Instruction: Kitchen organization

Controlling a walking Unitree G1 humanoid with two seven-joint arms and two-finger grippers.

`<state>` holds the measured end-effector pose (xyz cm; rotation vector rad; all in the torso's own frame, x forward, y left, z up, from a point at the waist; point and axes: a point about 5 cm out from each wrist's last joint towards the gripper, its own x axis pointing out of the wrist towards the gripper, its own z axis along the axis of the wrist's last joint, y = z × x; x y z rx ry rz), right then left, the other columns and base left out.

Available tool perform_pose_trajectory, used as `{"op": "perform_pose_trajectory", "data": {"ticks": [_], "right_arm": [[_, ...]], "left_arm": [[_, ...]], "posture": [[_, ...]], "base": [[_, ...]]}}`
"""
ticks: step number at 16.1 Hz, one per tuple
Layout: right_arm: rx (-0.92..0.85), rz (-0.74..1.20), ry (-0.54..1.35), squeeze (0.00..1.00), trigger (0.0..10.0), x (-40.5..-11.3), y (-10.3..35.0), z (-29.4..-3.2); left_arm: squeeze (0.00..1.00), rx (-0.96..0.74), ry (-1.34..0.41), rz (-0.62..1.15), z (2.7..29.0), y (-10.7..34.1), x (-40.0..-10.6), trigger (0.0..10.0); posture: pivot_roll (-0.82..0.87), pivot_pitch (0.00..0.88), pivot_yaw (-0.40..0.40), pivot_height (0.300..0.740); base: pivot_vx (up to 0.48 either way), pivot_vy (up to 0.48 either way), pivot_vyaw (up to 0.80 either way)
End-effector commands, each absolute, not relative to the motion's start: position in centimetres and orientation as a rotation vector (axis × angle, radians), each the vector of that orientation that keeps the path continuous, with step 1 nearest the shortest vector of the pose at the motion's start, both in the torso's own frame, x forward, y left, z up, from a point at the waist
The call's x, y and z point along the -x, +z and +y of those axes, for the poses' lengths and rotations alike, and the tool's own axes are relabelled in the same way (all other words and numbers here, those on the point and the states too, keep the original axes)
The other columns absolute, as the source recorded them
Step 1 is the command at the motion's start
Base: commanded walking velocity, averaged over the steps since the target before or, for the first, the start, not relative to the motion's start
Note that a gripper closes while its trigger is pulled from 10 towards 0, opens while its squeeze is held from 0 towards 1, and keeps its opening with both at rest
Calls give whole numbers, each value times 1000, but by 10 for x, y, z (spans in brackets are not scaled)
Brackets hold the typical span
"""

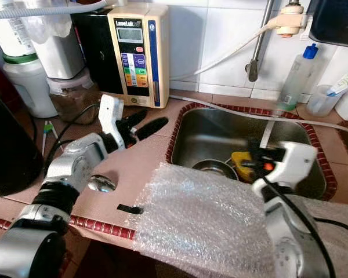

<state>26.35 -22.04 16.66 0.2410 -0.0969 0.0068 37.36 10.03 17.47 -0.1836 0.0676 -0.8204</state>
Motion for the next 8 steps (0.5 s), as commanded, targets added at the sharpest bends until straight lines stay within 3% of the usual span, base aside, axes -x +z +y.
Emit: {"op": "perform_pose_trajectory", "data": {"ticks": [1, 6, 7, 8], "right_arm": [[-223, -109, -56, 0, 0, -265, 169, -227], [-151, 59, -311, 0, 118, -266, 139, -261], [-153, 72, -340, 0, 1098, -266, 136, -265], [-134, 116, -383, 0, 4510, -264, 130, -272]], "left_arm": [[1000, 149, -837, 62, 102, 174, -371, 10000], [1000, 46, -1048, 159, 96, 152, -346, 10000], [1000, 23, -1062, 159, 95, 151, -344, 10000], [1000, 2, -1072, 164, 94, 149, -343, 10000]], "posture": [[11, 25, 66, 740], [18, 21, 65, 740], [16, 18, 66, 740], [15, 16, 66, 740]], "base": [[0, 0, 0], [0, 0, 0], [0, 0, 0], [0, 0, 0]]}}
